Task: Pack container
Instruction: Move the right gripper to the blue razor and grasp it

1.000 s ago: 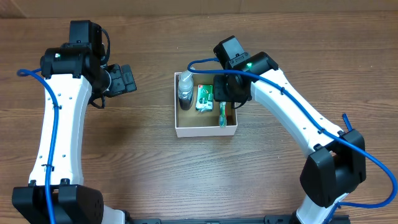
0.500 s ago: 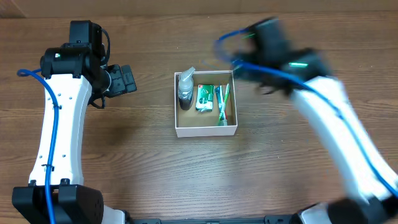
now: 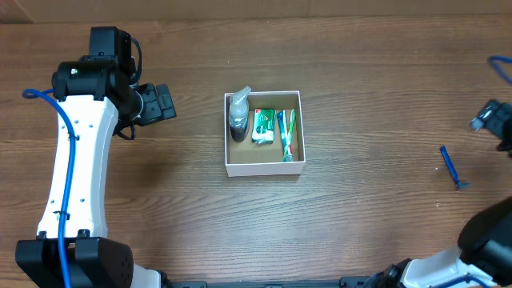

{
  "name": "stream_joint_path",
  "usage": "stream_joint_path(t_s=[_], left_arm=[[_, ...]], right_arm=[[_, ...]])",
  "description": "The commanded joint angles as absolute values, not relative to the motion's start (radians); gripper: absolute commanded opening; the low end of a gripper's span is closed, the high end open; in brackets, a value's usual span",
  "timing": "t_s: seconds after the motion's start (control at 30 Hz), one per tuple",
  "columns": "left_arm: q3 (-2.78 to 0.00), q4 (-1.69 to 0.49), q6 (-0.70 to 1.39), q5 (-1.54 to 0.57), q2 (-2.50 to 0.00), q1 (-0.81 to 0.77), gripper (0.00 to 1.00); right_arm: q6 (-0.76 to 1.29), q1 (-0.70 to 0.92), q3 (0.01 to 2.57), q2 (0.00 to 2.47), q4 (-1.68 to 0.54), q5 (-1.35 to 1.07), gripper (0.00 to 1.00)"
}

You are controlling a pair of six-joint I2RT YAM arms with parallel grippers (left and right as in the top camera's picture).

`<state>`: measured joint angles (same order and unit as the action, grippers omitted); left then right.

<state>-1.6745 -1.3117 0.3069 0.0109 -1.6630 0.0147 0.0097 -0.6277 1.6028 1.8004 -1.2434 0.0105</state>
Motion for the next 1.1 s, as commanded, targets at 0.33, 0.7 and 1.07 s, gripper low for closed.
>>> stream_joint_path(t_s=[0.33, 0.7, 1.07], left_arm=[[-1.669, -1.308, 0.269, 0.010, -1.664, 0.012, 1.00], [-1.669, -1.308, 0.269, 0.010, -1.664, 0.012, 1.00], [-1.669, -1.321, 0.268, 0.009, -1.664, 0.012, 1.00]], right_arm=[[-0.430, -0.628, 1.247, 1.857, -0.825, -0.002, 0.95], [-0.480, -0.628, 1.245, 1.970, -0.819, -0.056, 0.91], [-0.392, -0.628, 1.245, 1.970, -0.838, -0.101, 0.22]])
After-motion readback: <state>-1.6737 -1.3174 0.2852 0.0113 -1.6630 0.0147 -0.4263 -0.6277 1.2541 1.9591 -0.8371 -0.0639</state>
